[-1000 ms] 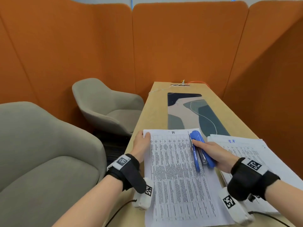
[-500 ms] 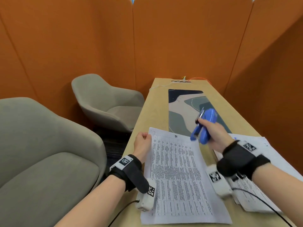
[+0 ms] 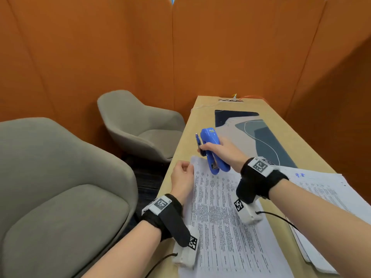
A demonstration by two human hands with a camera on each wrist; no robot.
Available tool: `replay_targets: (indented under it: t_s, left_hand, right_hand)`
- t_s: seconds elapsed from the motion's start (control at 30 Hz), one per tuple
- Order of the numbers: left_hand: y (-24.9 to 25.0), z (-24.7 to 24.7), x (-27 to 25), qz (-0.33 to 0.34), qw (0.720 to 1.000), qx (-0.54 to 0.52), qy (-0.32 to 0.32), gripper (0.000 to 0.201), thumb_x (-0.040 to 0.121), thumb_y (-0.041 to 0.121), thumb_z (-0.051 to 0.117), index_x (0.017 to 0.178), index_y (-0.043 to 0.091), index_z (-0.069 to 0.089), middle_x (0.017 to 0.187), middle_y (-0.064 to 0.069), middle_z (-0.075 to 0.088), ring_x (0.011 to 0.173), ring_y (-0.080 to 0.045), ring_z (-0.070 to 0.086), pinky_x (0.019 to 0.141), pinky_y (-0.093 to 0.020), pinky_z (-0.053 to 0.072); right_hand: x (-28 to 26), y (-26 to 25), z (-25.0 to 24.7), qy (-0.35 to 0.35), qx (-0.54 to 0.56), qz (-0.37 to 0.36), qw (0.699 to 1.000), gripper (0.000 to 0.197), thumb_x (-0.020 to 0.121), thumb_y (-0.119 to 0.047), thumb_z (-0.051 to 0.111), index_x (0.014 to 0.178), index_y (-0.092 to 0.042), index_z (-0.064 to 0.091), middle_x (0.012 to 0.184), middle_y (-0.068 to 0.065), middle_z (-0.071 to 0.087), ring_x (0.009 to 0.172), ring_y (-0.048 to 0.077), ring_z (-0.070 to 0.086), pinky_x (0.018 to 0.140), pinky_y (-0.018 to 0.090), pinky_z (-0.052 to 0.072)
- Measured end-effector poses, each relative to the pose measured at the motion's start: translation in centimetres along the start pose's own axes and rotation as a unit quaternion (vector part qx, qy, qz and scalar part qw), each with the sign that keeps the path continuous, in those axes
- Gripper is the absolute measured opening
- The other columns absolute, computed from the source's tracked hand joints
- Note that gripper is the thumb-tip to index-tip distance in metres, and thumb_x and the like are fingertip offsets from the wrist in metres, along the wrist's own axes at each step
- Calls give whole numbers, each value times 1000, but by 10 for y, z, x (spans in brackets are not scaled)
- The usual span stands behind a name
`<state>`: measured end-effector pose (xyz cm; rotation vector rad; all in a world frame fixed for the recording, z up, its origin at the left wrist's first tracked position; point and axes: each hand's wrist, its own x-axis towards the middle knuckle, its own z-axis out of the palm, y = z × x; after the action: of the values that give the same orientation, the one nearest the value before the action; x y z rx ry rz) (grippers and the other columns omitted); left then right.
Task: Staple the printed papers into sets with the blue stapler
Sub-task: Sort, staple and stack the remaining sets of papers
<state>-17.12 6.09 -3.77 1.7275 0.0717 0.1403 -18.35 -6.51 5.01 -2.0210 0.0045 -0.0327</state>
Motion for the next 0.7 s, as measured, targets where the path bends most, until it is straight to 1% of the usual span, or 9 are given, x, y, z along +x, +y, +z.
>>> replay_targets:
  t_s: [0.07,0.2,0.3,0.37,0.43,0.5,0.57,0.6,0.7]
  left_hand:
    - [1,0,-1,1,1000,4,-5,7,93,17,51,94,12,55,80,5,54,80,-16,51,75,-27,39]
    - [3,-1,-2,16,1000,13,-7,6,92,17,51,90,12,54,76,7,53,77,-14,50,70,-27,40]
    - [4,-3,-4,32,999,25,1,7,93,17,51,89,12,55,76,9,52,73,-10,48,61,-21,38]
    - [5,-4,-5,37,999,29,4,8,93,17,52,89,11,56,77,9,52,73,-9,48,61,-20,38]
    - [6,-4,-6,36,999,30,9,8,93,17,52,89,11,57,77,9,53,76,-12,49,62,-25,38]
    - [5,-4,-6,30,999,26,14,7,92,16,54,89,11,58,78,8,54,80,-14,51,66,-27,37]
    - [5,-5,-6,26,999,17,17,7,91,16,56,87,12,59,80,5,56,81,-14,52,71,-25,36]
    - [4,-5,-6,23,1000,12,17,6,91,16,58,87,12,60,81,4,58,81,-14,52,71,-24,36]
    - [4,-7,-7,7,1000,-21,9,6,90,15,60,84,15,61,80,4,60,77,-11,54,63,-20,40]
  right_hand:
    - [-4,4,4,-9,-18,-9,1000,18,78,-30,62,73,-13,65,89,26,69,69,25,60,70,37,52]
    - [-1,6,9,-19,-12,-13,1000,22,73,-37,62,73,-15,66,91,21,70,76,24,64,90,47,51]
    - [5,9,10,-23,0,-18,1000,18,80,-33,62,76,-15,65,93,19,71,84,28,65,94,48,50]
    - [7,9,10,-28,3,-11,1000,23,78,-36,63,80,-13,65,93,18,71,84,26,65,94,48,50]
    - [8,9,11,-29,10,3,1000,35,72,-41,63,87,-9,65,96,21,70,82,25,64,93,46,50]
    - [8,8,12,-18,34,6,999,26,80,-33,64,85,-8,62,90,23,66,78,24,60,82,40,52]
    - [12,8,10,35,104,4,994,14,89,-22,61,84,-9,59,79,13,60,70,20,53,70,33,46]
    - [16,8,9,67,166,9,984,12,90,-19,60,91,-7,57,77,10,57,68,19,51,69,32,45]
    - [31,5,6,112,366,54,922,23,94,-20,58,110,-10,47,80,6,52,70,19,51,66,30,47]
